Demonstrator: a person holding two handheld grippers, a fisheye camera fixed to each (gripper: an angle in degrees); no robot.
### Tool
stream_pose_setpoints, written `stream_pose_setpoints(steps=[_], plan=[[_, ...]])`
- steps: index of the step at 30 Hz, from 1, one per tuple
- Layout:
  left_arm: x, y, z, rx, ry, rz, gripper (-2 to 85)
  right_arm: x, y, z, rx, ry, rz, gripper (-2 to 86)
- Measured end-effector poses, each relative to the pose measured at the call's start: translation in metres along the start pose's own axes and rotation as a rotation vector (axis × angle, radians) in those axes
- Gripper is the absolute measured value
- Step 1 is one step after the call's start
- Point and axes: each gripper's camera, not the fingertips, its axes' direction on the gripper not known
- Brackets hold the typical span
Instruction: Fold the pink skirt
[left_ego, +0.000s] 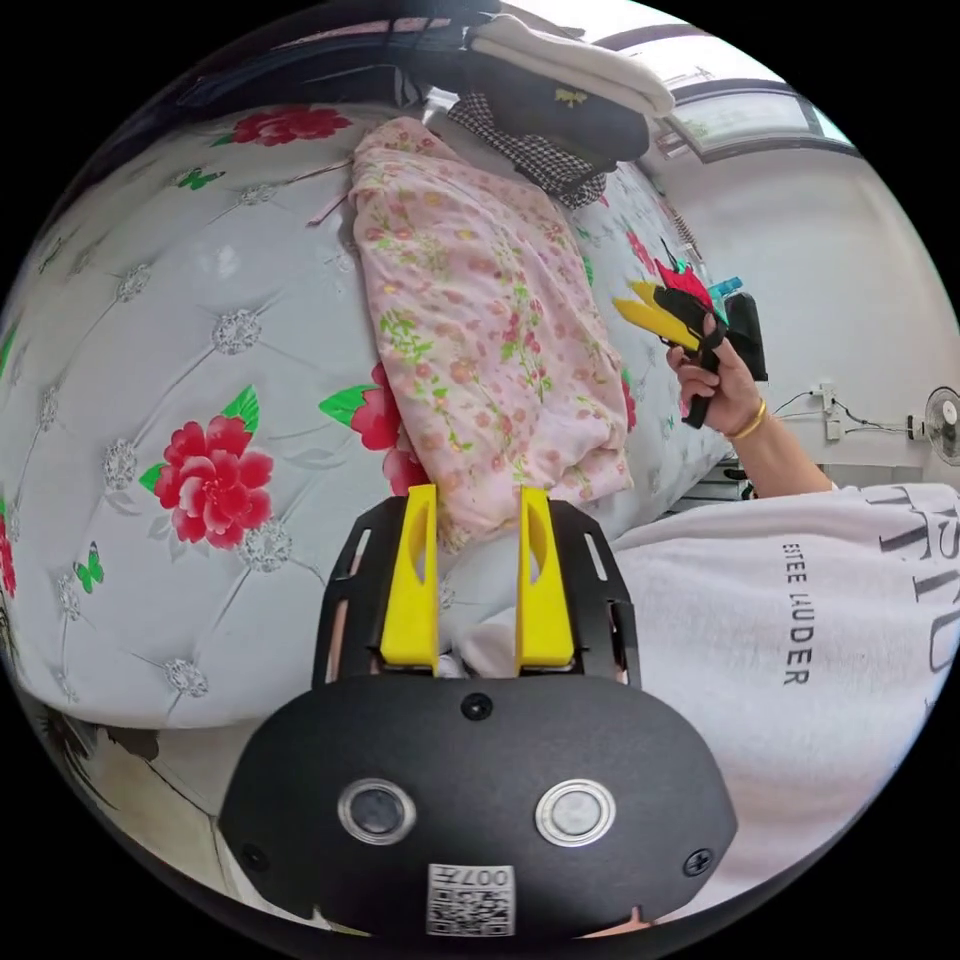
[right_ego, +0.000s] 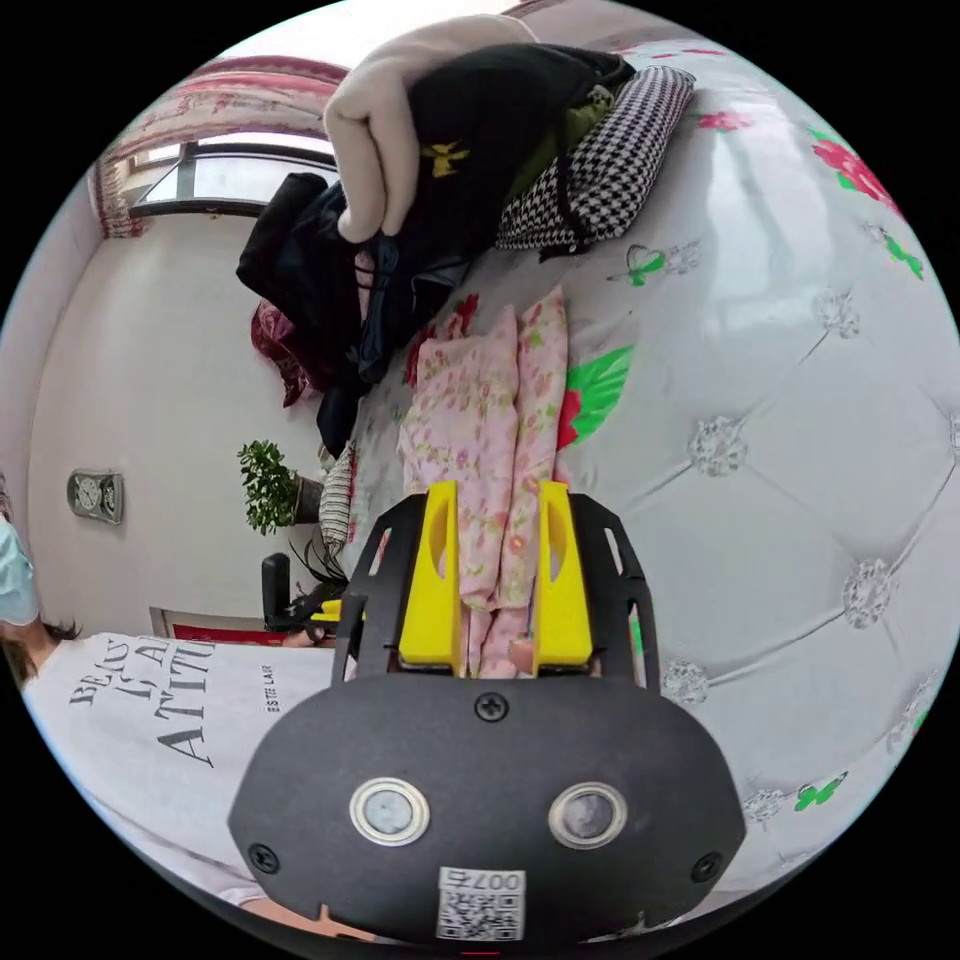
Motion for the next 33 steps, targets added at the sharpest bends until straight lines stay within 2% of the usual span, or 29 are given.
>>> stream_pose_setpoints(steps=[6,12,15,17,23,29,33], plan=[[-0.004,0.01,0.01,0.035,0.136,0.054,13.2,0.008,-0.071,0.016,-0.01,0.097,-0.092,11.3],[-0.001,-0.011,0.019,-0.035,0.094,0.077,4.1,0.025,-0.094,0.052,0.002,0.004,-0.045,6.9],[-0.014,-0.008,0.003,-0.007,0.185,0.059,2.3,0.02,-0.094,0.065,-0.098,-0.028,-0.042,3.4],[-0.028,0.0,-0.015,0.042,0.248,0.035,1.7,0.007,-0.09,0.062,-0.09,-0.008,-0.074,1.9],[-0.087,0.036,-0.093,0.228,0.344,-0.058,0.7,-0.068,-0.091,0.064,-0.109,-0.046,-0.159,0.2],[-0.148,0.072,-0.203,0.449,0.285,-0.1,0.5,-0.201,-0.13,0.126,-0.143,-0.216,-0.281,-0.1],[-0.18,0.114,-0.295,0.589,0.136,-0.137,0.5,-0.326,-0.158,0.187,-0.167,-0.315,-0.41,-0.1]])
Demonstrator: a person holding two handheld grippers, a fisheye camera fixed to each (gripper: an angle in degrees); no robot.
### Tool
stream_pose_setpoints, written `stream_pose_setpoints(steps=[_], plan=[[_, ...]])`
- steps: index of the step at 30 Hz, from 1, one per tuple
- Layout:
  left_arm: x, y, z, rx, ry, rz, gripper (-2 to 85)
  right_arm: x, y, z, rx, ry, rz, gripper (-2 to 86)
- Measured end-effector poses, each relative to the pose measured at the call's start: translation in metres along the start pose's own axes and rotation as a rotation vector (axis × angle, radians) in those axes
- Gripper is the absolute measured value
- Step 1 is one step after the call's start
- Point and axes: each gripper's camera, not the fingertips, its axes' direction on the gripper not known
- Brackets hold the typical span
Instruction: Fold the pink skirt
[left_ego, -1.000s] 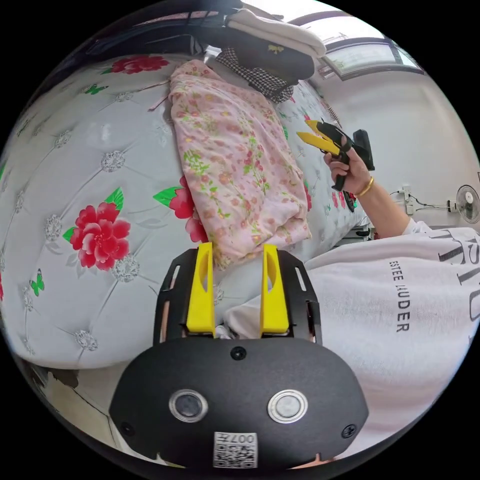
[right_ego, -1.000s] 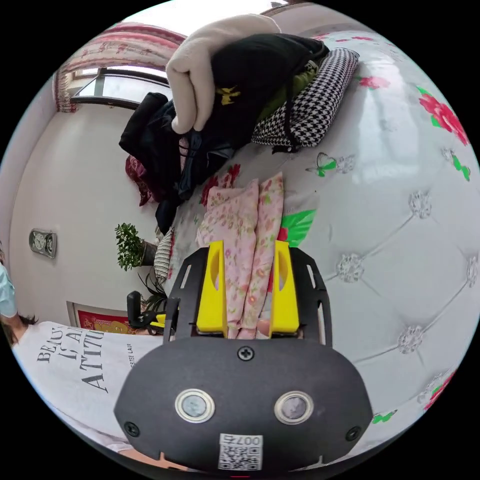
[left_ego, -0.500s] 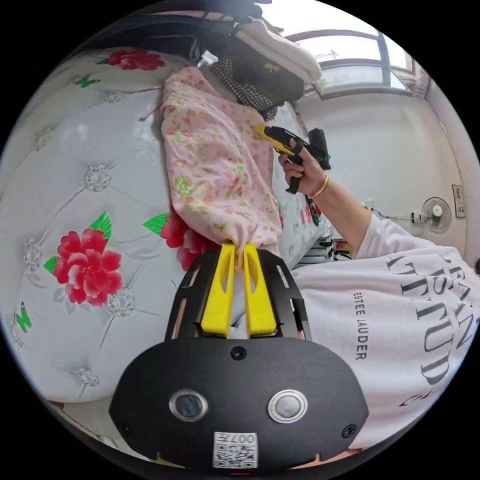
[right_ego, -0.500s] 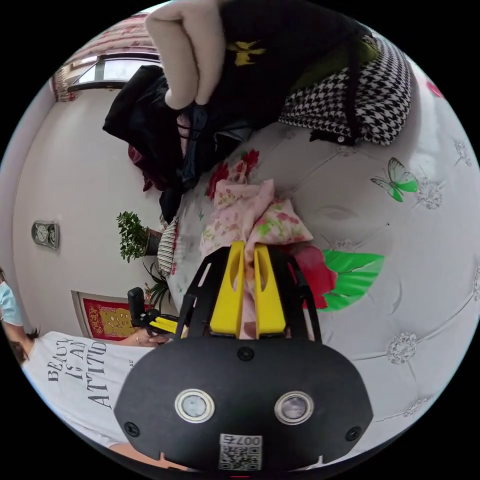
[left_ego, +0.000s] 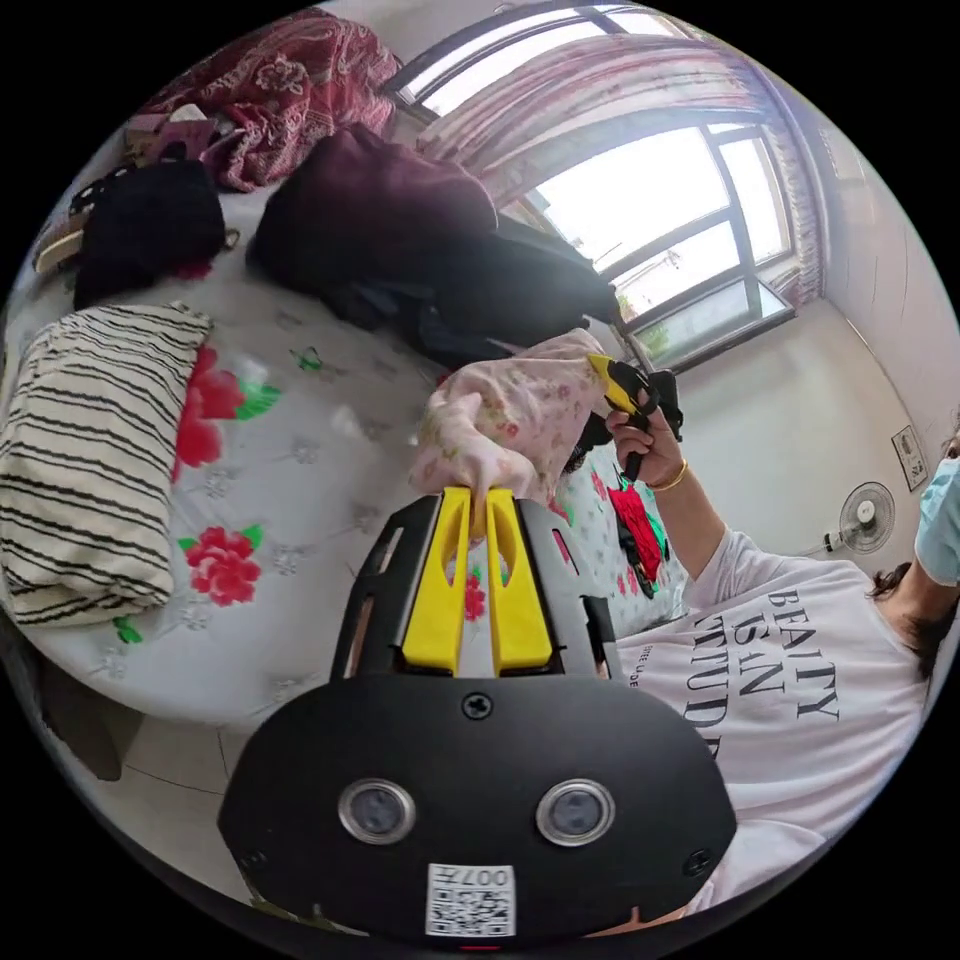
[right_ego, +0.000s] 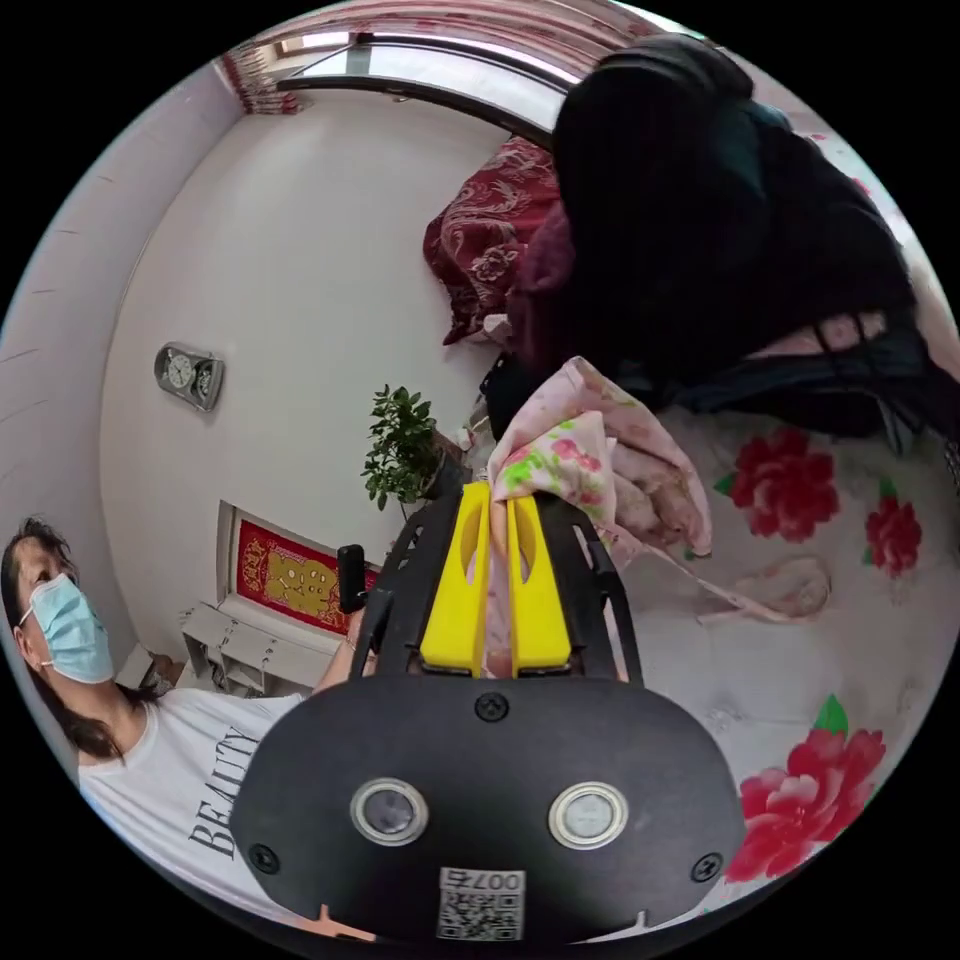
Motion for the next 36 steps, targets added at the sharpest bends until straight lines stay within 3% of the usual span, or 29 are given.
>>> stream_pose_setpoints(steps=[4,9,11,15,20,26,29,31,34,35,36], plan=[[0.002,0.005,-0.118,0.198,-0.136,0.04,0.7,-0.086,-0.065,0.083,0.012,-0.116,-0.138,0.0],[-0.015,0.035,-0.201,0.328,-0.294,-0.039,2.3,-0.145,-0.104,0.187,-0.008,-0.196,-0.176,0.9],[-0.04,0.047,-0.201,0.312,-0.346,-0.114,4.0,-0.14,-0.109,0.237,-0.056,-0.133,-0.128,2.0],[-0.121,0.094,-0.158,0.17,-0.51,-0.457,7.6,-0.081,-0.083,0.326,-0.295,0.083,0.019,4.7],[-0.109,0.16,-0.083,0.113,-0.602,-0.456,7.4,-0.022,0.003,0.311,-0.432,0.313,-0.014,6.5],[-0.023,0.176,0.044,-0.021,-0.579,-0.242,4.5,0.022,0.121,0.2,-0.53,0.658,0.053,7.0],[0.035,0.148,0.11,-0.1,-0.542,0.044,4.3,-0.002,0.159,0.161,-0.603,0.92,-0.078,6.9],[0.084,0.133,0.175,-0.241,-0.584,0.364,3.5,-0.014,0.187,0.151,-0.658,1.052,-0.139,6.9],[0.131,0.13,0.248,-0.372,-0.671,0.614,0.0,0.004,0.225,0.161,-0.719,0.968,-0.023,6.8],[0.139,0.13,0.26,-0.386,-0.674,0.642,-0.3,0.006,0.232,0.16,-0.678,0.978,0.024,6.8],[0.154,0.131,0.282,-0.418,-0.662,0.688,-0.6,-0.01,0.244,0.148,-0.439,0.967,-0.031,6.8]])
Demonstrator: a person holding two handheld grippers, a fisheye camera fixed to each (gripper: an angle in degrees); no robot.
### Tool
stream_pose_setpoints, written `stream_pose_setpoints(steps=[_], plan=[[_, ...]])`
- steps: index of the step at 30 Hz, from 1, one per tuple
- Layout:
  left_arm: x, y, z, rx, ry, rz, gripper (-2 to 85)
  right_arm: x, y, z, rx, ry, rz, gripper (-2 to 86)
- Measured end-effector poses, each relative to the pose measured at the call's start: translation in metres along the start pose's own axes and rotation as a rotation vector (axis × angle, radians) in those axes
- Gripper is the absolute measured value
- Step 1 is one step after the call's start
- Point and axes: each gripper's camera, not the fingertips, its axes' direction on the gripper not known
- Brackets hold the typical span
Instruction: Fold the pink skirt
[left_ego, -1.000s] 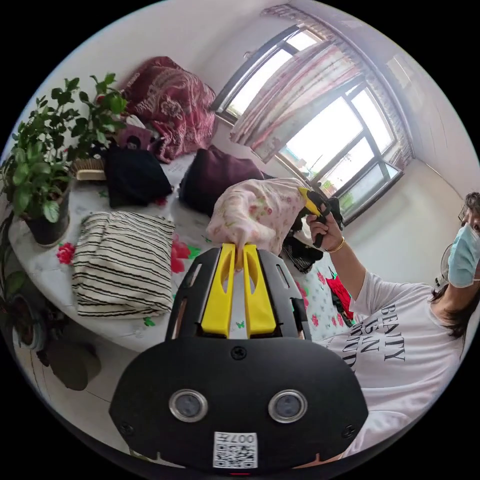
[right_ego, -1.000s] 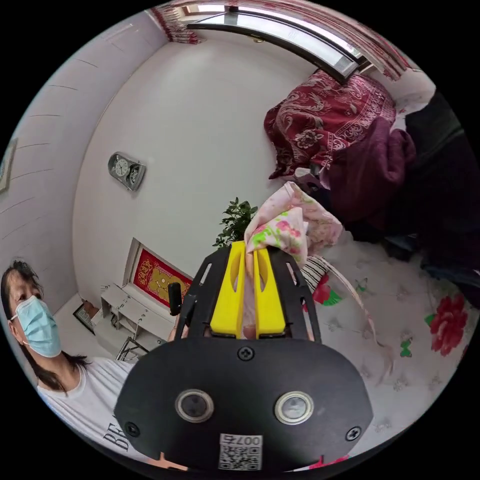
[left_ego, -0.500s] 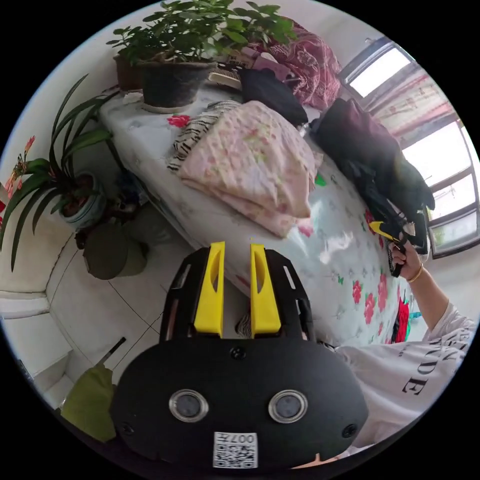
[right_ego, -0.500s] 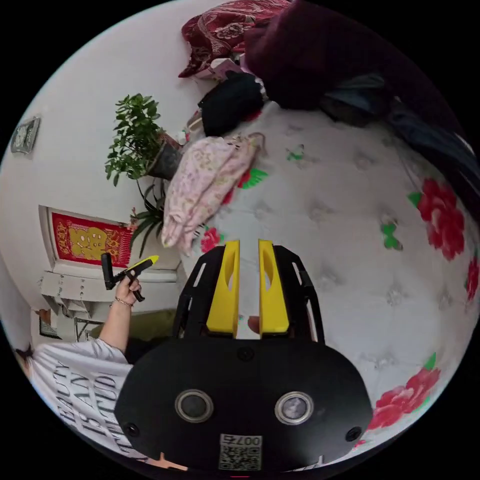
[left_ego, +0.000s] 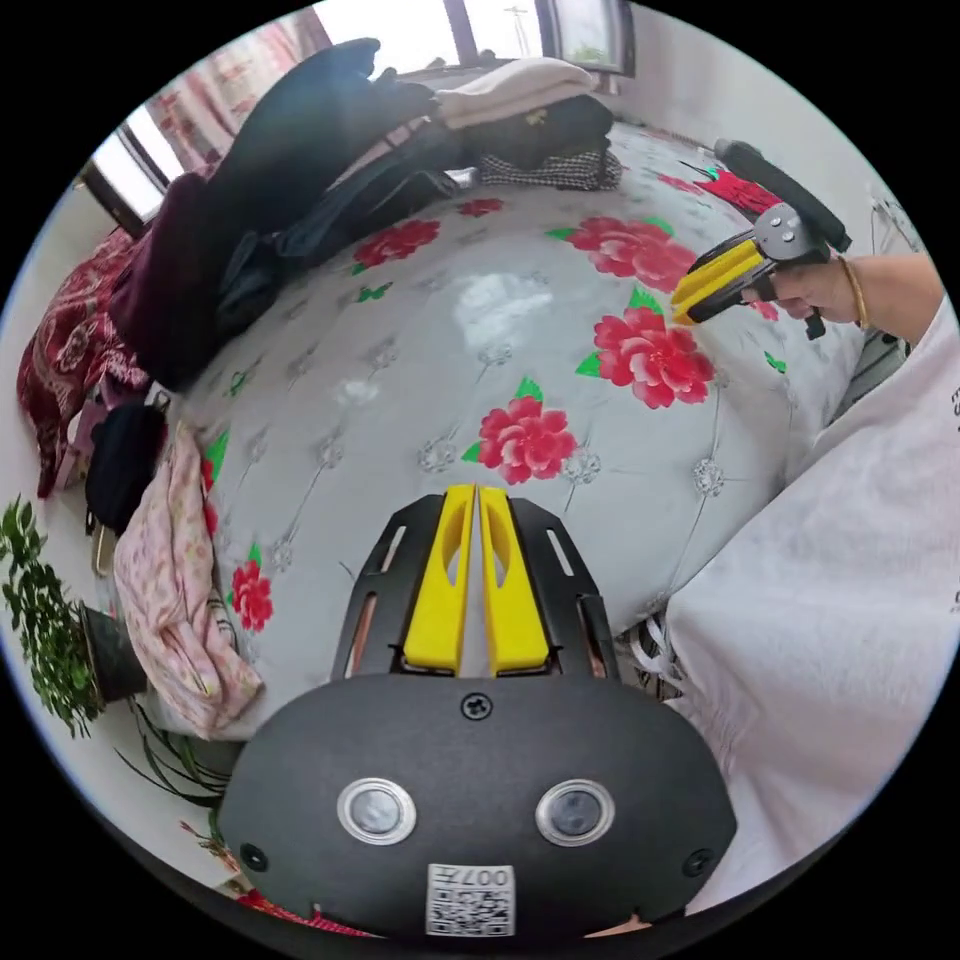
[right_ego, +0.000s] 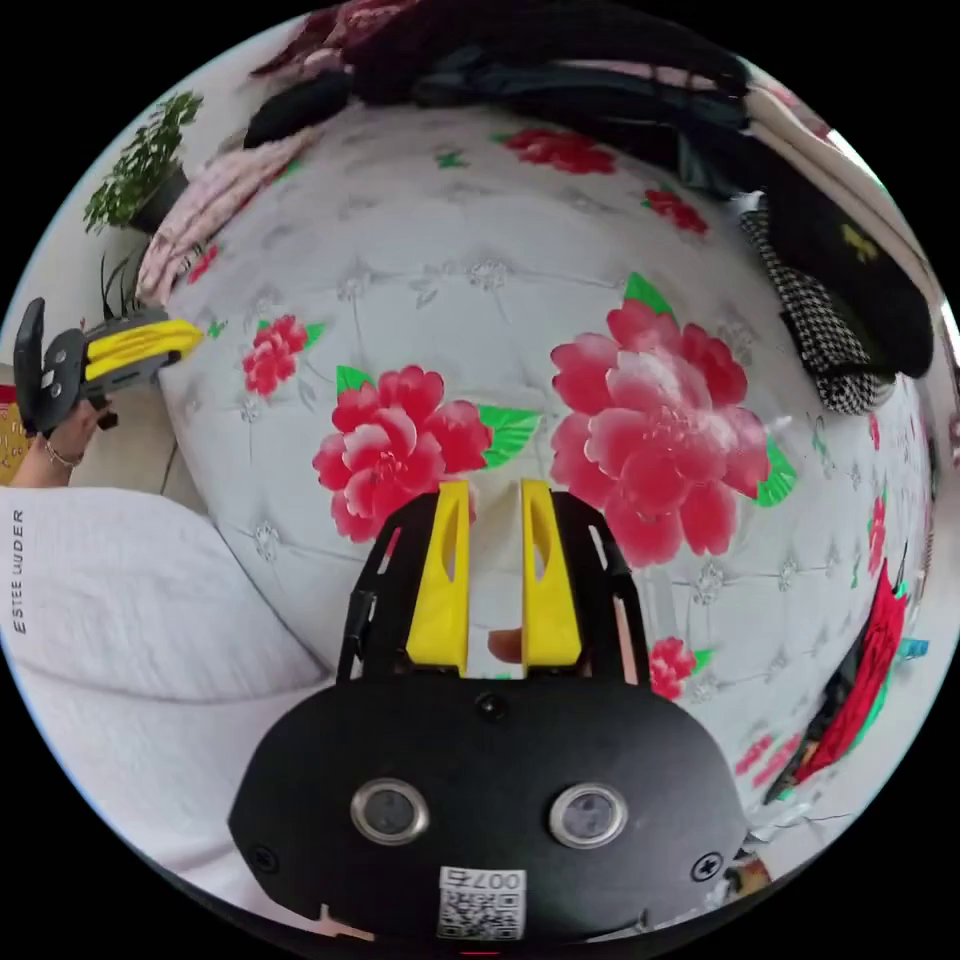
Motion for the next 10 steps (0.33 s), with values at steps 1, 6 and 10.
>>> stream_pose_setpoints(steps=[1,6,10], plan=[[0.017,-0.016,0.004,-0.006,0.019,0.034,-0.8,0.001,0.012,0.004,0.047,-0.023,0.065,6.8],[0.072,-0.064,0.017,-0.04,0.091,-0.016,-1.0,0.024,0.03,-0.008,0.119,-0.254,0.182,6.1],[0.112,-0.088,0.035,-0.121,0.128,-0.092,-1.0,0.095,0.082,-0.035,0.2,-0.154,0.307,5.6]])
